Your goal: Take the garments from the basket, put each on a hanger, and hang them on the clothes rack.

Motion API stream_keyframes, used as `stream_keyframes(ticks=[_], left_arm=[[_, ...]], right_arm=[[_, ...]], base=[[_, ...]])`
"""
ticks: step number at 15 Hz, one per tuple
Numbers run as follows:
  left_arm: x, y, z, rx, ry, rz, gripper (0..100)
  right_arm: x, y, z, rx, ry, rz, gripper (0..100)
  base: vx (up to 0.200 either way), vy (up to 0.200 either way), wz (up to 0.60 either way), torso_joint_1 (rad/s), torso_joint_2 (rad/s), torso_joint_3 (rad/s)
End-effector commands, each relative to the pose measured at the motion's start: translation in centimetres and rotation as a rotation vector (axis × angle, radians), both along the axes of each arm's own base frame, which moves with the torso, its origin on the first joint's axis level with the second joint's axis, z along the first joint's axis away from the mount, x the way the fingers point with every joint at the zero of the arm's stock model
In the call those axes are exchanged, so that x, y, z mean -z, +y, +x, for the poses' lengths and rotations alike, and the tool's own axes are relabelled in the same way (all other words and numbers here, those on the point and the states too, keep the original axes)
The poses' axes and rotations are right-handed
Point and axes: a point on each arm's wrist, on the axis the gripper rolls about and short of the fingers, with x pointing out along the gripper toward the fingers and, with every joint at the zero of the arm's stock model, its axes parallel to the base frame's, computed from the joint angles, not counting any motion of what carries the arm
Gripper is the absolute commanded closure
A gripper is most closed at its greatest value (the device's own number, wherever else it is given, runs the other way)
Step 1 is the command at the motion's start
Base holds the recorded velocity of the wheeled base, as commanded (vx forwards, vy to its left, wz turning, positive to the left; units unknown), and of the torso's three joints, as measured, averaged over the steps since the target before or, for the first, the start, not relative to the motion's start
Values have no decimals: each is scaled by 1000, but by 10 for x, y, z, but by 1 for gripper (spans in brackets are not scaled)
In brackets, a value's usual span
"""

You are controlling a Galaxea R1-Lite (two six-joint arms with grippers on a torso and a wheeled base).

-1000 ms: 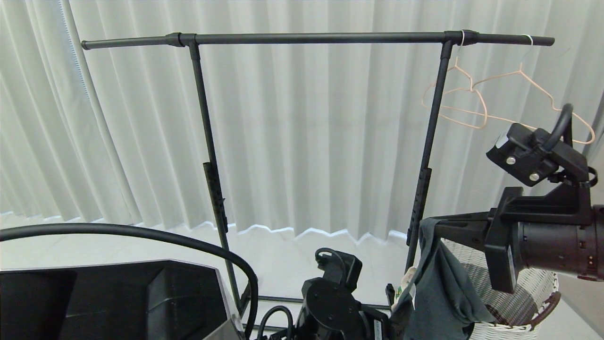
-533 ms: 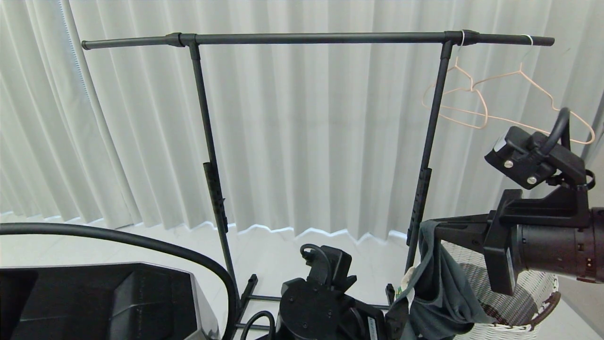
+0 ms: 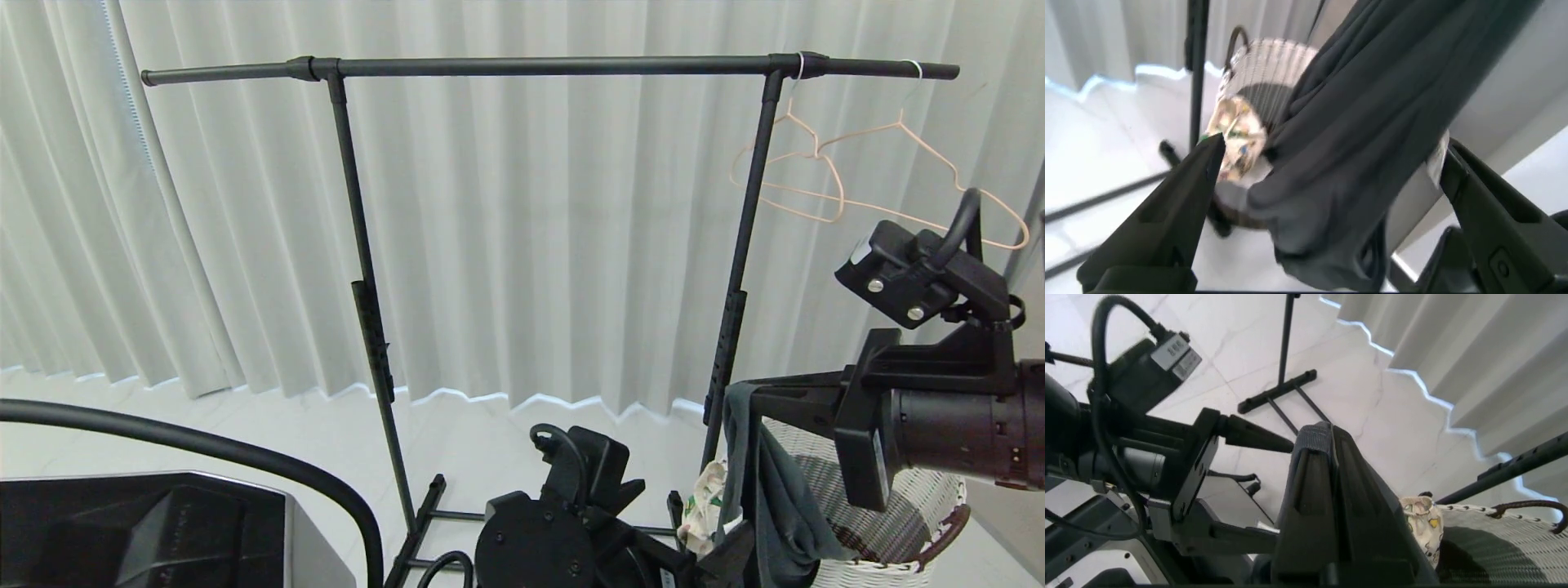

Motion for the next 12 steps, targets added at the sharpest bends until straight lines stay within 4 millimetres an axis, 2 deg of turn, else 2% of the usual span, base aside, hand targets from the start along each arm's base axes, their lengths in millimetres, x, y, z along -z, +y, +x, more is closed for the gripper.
stream_keyframes(ticks=[1,2,6,12], left_arm=[[-7,-3,3,-3,-14,-26,0],[-9,-3,8,-6,-19,-37,0],[12,-5,21,-32,9,6,0],[20,0,24,-56,26,29,0]], right_arm=[[0,0,-1,-2,0,1,100],[0,0,0,-3,-1,0,100],[0,0,-1,-6,0,-1,100],[1,0,0,-7,2,-1,100]], base=[[0,0,0,0,0,0],[0,0,0,0,0,0],[0,0,0,0,0,0],[0,0,0,0,0,0]])
